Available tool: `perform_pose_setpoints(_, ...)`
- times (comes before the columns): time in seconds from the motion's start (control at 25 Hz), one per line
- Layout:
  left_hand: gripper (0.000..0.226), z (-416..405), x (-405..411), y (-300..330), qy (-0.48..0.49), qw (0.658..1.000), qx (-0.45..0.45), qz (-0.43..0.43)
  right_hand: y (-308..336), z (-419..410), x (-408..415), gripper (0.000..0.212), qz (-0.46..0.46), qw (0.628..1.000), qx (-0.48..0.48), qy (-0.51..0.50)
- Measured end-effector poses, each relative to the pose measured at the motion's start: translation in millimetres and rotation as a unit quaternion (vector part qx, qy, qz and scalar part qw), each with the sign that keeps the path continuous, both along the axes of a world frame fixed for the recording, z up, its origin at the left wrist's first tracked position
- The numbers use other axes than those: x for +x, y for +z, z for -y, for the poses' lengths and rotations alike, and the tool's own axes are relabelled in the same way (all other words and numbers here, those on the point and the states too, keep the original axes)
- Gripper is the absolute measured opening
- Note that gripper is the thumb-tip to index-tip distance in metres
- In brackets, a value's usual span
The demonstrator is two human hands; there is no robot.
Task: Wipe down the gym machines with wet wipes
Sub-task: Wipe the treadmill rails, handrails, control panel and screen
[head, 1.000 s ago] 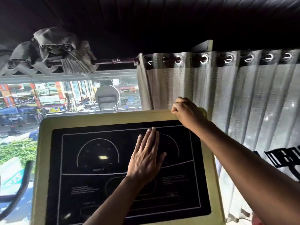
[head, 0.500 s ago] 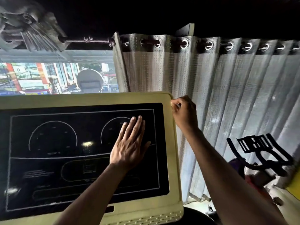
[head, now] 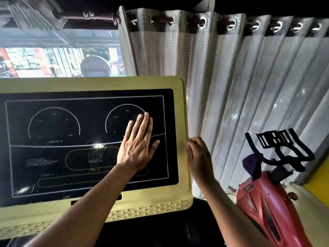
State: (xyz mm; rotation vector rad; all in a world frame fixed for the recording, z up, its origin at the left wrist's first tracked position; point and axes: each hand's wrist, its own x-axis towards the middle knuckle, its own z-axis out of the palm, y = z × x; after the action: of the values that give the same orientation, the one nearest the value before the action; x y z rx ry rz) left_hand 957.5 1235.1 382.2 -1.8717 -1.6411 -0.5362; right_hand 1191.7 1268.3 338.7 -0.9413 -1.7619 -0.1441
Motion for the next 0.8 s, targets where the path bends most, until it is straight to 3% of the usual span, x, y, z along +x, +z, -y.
perform_pose_setpoints(0.32, 0.073, 72.4, -13.6, -88.2, -0.017, 0.999, -0.045, 0.021, -87.5, 60.8, 26.9, 0.009, 0.017, 0.997, -0.069, 0.022)
perform_pose_setpoints(0.56, 0.072, 138.1, -71.1, -149.2, 0.025, 0.996, -0.065, 0.063, -100.7, 82.0, 25.6, 0.01, 0.031, 0.997, -0.075, 0.019)
perform_pose_setpoints(0.8, 0.074, 182.4, -115.6, -170.5, 0.062, 0.988, -0.095, 0.108, -112.7, 96.0, 15.7, 0.013, 0.057, 0.995, -0.076, 0.016)
